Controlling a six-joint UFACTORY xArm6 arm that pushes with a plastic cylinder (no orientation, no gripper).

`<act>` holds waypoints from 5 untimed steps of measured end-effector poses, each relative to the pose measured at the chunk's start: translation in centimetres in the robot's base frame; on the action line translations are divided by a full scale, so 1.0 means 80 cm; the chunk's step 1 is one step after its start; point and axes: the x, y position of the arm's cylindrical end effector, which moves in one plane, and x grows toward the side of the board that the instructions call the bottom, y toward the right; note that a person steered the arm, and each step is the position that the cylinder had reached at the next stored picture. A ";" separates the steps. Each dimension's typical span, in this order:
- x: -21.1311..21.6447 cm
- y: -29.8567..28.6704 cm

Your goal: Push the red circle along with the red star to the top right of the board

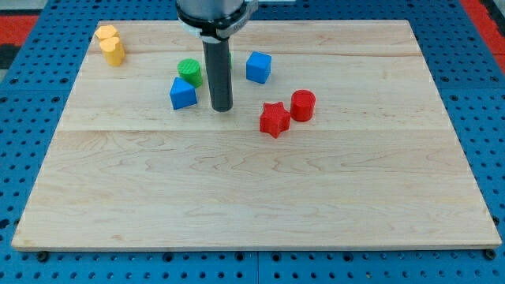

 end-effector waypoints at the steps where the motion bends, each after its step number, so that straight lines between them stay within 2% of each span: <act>1: 0.030 0.036; 4: 0.039 0.176; 5: 0.080 0.201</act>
